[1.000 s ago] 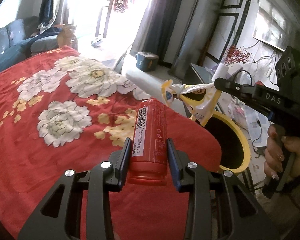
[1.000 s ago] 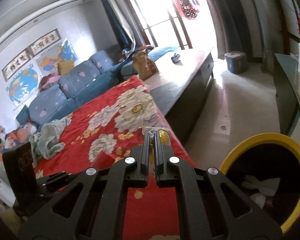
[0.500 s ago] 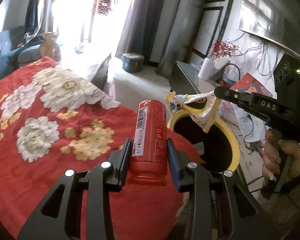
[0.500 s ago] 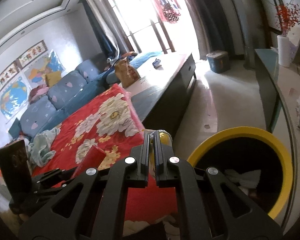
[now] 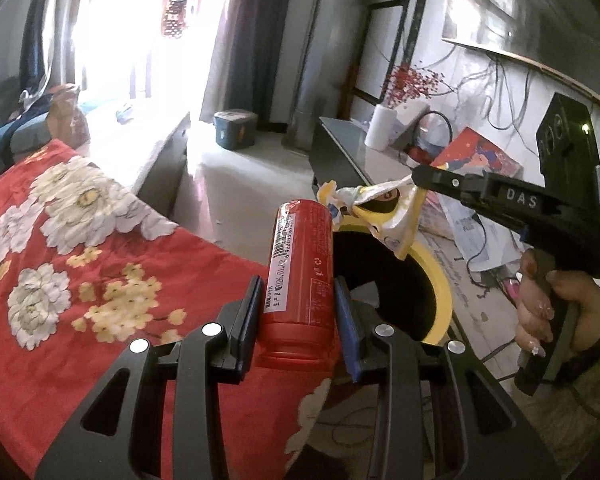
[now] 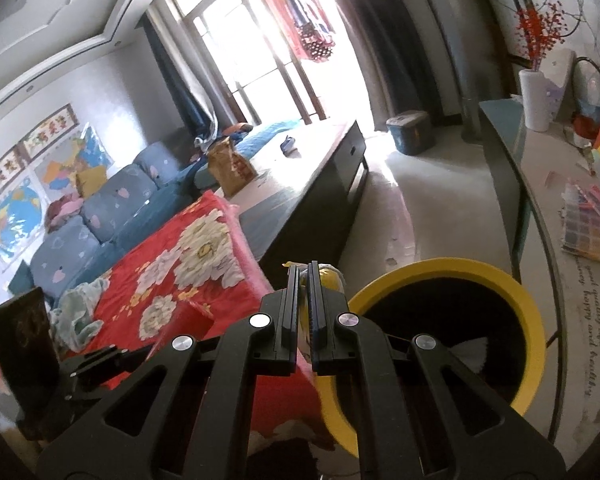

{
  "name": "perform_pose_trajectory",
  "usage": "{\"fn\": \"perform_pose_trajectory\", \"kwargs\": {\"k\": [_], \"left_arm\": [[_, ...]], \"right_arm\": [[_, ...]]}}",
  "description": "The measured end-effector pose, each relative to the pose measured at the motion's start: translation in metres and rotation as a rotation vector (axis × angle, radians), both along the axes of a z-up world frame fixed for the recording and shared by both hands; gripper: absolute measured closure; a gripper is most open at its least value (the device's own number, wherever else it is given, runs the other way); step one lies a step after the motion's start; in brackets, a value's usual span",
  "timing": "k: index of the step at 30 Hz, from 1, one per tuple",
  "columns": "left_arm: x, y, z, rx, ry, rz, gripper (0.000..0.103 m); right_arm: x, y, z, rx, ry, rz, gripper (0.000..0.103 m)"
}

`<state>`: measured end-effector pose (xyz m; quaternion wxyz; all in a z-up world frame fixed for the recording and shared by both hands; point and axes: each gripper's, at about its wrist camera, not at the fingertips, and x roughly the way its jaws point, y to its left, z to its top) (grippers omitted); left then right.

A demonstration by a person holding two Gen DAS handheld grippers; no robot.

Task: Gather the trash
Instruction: 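Carry the red bottle in the left gripper and yellow-white wrapper in the right gripper over the bin, then open the left gripper over the bin while the right gripper releases the yellow-white wrapper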

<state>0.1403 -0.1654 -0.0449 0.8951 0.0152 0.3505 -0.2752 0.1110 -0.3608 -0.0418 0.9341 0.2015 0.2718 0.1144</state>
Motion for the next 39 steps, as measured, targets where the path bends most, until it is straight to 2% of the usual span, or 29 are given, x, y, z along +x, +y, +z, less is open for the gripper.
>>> {"fn": "perform_pose_trajectory", "kwargs": {"k": [19,36,39], "left_arm": [[-0.011,-0.071,-0.016,0.060,0.011,-0.133,0.070],[-0.002,-0.106,-0.043,0.095,0.056,-0.184,0.069],[0.004,-0.112,-0.050,0.093,0.072,-0.192,0.069]], "right_arm": [[-0.007,-0.055,-0.023,0.045,0.053,-0.137,0.101],[-0.003,-0.087,-0.062,0.100,0.155,-0.205,0.101],[-0.002,-0.092,-0.068,0.124,0.178,-0.214,0.095]]}}
